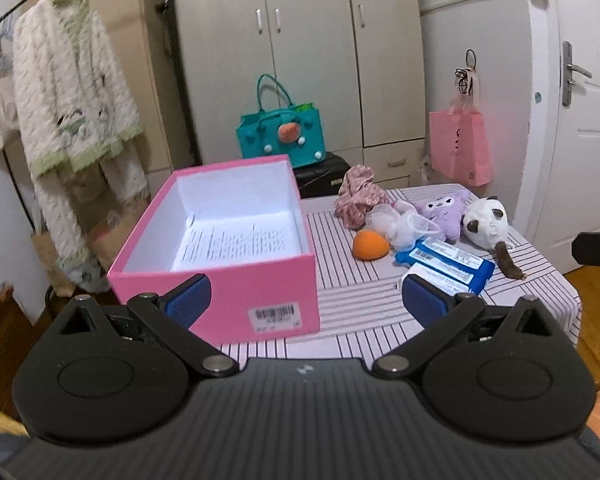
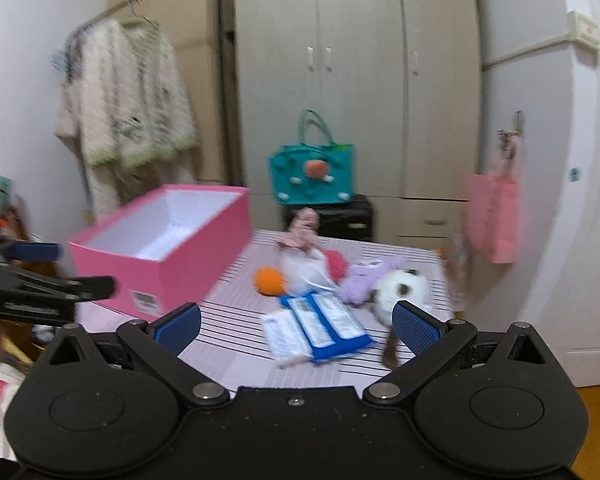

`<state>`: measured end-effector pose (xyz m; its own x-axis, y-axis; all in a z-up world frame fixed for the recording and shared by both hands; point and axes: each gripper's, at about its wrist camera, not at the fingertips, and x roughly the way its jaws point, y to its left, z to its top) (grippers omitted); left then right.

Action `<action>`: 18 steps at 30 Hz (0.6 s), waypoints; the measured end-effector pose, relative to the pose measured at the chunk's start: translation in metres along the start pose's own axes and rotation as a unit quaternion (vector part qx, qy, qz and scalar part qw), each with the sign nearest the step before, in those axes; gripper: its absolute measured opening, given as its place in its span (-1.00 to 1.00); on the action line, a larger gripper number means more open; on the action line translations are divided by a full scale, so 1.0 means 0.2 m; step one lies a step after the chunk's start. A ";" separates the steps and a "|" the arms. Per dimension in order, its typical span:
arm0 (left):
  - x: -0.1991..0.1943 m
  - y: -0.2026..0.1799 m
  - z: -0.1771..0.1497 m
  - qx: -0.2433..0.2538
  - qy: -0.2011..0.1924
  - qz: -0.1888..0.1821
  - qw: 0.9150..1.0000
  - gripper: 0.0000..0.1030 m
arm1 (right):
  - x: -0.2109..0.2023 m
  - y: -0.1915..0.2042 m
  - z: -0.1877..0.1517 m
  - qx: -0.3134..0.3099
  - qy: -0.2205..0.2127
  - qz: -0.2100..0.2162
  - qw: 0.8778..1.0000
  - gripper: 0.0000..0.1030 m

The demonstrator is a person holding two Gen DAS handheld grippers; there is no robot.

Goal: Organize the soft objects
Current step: 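Move the left tool toward the white wet-wipe pack beside the blue pack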

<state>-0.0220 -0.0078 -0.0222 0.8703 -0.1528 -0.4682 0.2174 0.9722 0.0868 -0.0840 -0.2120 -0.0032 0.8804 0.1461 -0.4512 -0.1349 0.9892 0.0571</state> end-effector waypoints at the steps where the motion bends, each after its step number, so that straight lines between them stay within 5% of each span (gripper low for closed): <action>1: 0.01 -0.01 0.01 0.007 -0.005 -0.001 1.000 1.00 | 0.01 -0.01 -0.01 0.002 -0.006 0.011 1.000 1.00; 6: 0.12 -0.08 0.03 0.033 -0.008 -0.003 0.999 1.00 | 0.09 -0.04 -0.11 -0.027 -0.063 0.028 0.997 1.00; 12: 0.21 -0.13 0.07 0.029 -0.021 -0.083 0.996 1.00 | 0.33 -0.09 -0.18 -0.005 -0.007 0.040 0.999 1.00; 18: 0.37 -0.24 0.13 0.057 0.010 -0.110 0.992 0.84 | 0.48 -0.08 -0.24 -0.008 0.031 0.058 0.998 0.83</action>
<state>0.0430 -0.0710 -0.0385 0.7875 -0.3549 -0.5039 0.4512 0.8889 0.0791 -0.0189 -0.2140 -0.0899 0.8288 0.2579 -0.4966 -0.2413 0.9654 0.0986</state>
